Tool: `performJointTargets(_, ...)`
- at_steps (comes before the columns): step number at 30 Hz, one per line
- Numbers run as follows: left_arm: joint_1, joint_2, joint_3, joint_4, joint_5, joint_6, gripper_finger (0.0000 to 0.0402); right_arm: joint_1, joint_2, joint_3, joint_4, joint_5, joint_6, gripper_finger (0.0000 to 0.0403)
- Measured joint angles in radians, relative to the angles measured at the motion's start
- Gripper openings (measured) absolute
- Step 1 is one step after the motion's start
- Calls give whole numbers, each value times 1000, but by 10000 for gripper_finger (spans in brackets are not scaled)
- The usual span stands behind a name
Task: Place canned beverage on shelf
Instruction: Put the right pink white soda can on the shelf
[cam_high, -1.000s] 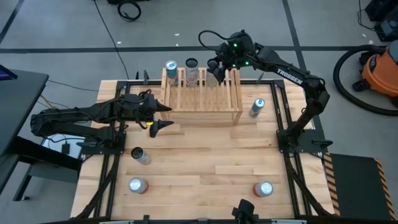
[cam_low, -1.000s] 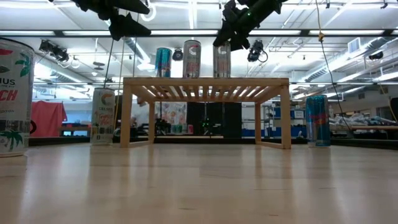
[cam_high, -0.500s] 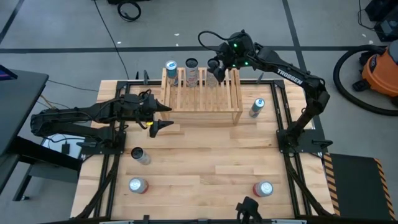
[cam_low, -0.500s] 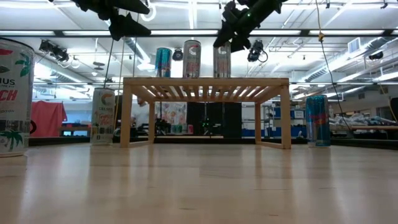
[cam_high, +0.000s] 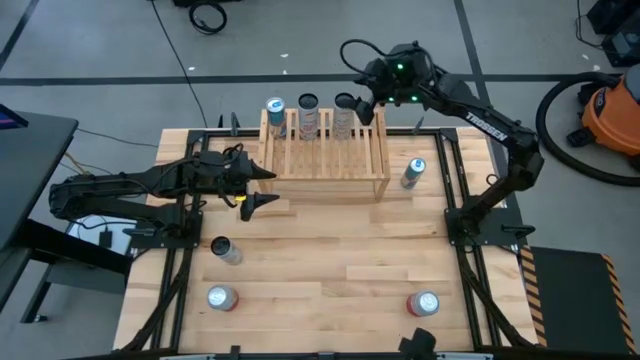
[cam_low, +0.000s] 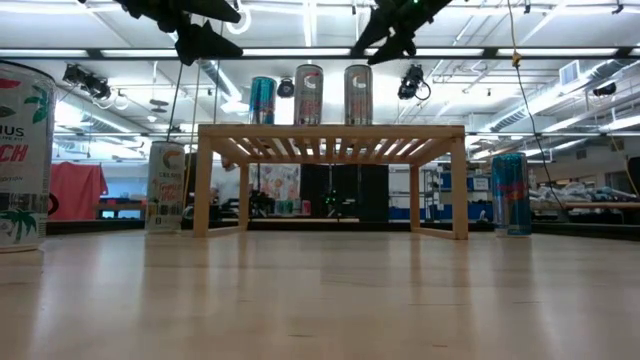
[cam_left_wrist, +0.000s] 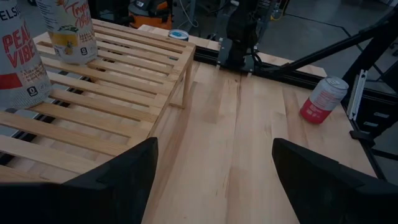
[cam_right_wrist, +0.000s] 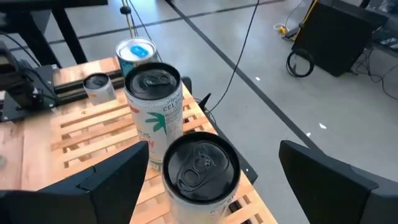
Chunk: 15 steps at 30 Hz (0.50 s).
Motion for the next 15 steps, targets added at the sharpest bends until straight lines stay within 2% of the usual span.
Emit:
performJointTargets(8, 0, 0, 0, 0, 0, -1, 318, 28, -152, 0, -76, -119, 99, 371)
performJointTargets(12, 0, 0, 0, 0, 0, -1, 318, 95, -249, 0, -168, -120, 86, 371)
performJointTargets(15, 0, 0, 0, 0, 0, -7, 318, 143, -302, 0, -156, -117, 110, 371)
